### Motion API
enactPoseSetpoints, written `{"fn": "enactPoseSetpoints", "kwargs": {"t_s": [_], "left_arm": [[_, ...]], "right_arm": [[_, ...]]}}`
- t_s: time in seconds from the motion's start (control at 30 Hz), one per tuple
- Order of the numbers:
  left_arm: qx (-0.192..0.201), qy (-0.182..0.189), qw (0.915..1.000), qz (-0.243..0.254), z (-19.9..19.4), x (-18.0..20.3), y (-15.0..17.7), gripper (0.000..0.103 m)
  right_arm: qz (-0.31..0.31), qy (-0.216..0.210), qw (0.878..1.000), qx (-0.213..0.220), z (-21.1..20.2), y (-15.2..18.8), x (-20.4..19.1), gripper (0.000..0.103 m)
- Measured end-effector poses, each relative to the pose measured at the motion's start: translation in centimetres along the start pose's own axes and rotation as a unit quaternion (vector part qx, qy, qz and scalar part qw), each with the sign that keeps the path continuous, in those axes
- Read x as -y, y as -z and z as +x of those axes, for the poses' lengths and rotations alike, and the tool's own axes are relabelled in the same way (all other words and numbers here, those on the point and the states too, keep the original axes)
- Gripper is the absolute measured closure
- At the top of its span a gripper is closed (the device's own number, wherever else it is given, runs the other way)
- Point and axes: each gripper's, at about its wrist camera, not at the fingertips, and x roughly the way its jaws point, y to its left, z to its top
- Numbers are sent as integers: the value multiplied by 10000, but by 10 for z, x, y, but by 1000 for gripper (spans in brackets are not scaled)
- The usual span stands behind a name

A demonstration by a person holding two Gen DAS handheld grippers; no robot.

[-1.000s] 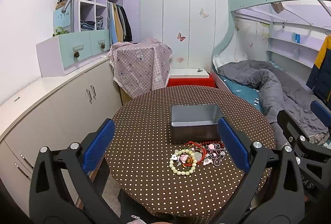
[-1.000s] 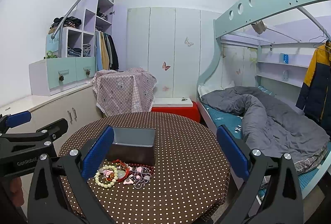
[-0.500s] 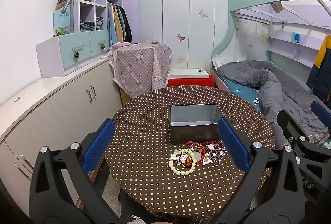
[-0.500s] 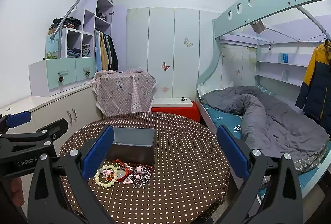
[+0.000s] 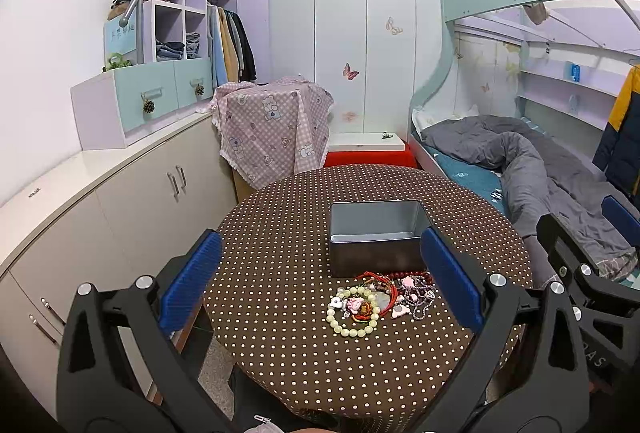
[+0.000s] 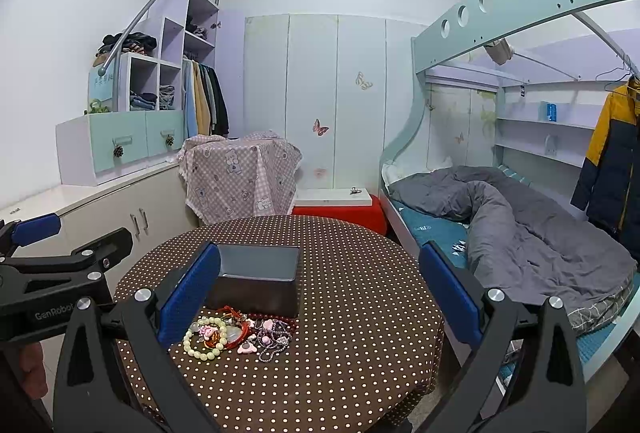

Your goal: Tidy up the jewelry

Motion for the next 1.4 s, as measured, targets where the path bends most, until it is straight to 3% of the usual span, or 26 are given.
{"fn": "enactPoseSetpoints", "kwargs": {"t_s": [0.93, 1.4], "left_arm": [[-109, 34, 9999, 13, 2, 2, 5, 6], [-777, 211, 9968, 1, 39, -2, 22, 6]], "right_arm": [[54, -25, 9999, -131, 5, 5, 1, 8], [365, -92, 9971, -664, 32, 16, 3, 8]]}}
